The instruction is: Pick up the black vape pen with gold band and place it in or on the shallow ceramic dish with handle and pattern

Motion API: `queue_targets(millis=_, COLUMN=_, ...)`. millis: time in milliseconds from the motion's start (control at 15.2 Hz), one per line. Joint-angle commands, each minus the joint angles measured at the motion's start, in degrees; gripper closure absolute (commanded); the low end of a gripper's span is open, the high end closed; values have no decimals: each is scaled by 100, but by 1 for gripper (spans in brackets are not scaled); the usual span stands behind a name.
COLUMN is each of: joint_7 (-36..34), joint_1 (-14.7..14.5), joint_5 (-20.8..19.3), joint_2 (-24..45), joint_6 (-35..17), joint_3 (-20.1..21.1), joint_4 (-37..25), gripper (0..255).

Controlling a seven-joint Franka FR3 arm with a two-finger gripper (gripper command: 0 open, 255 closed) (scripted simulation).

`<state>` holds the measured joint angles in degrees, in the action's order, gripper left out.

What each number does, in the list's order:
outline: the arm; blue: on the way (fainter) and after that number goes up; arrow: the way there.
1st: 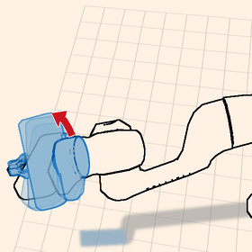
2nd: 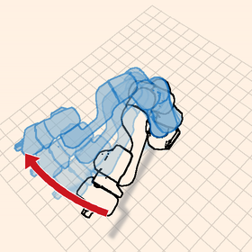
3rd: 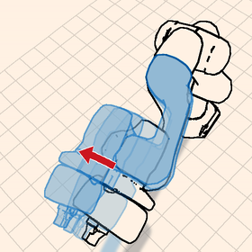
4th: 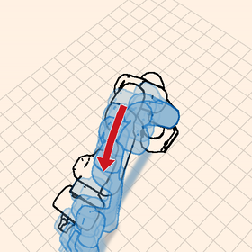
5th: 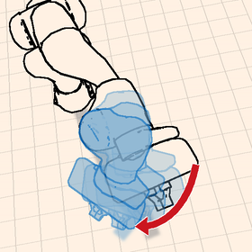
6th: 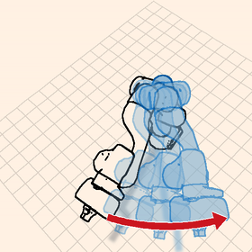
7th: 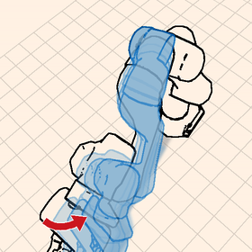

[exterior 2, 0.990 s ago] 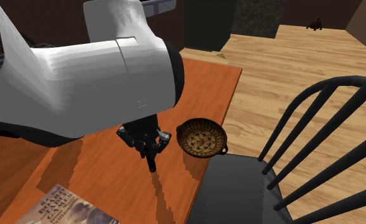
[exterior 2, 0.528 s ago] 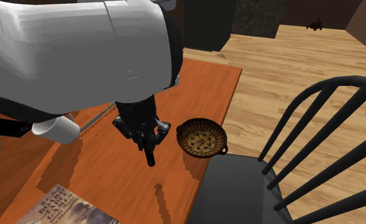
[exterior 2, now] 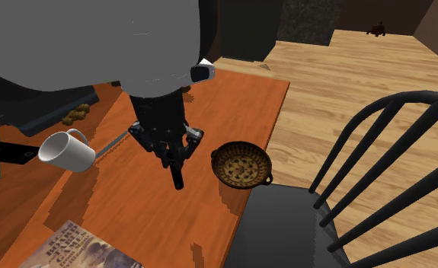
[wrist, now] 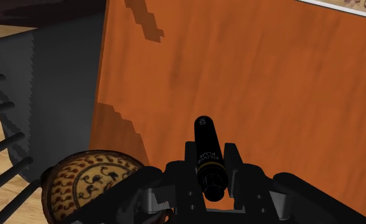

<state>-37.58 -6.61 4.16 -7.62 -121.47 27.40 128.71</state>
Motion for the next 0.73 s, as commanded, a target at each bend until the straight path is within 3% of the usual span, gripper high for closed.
queue_targets(millis=0, joint_7=13, joint_1=-2, joint_5=25, joint_2=-65, joint_6=179, joint_3=-10, joint_4=-117, gripper=255)
queue_targets(millis=396, joint_7=63, joint_1=0, joint_5=82, joint_2=-229, joint_6=628, joint_3=-53, joint_4=-415, gripper=255)
queue_targets(millis=660, joint_7=540, joint_1=252, joint_5=-49, joint_2=-70, joint_6=770, joint_3=-355, joint_4=-686, gripper=255)
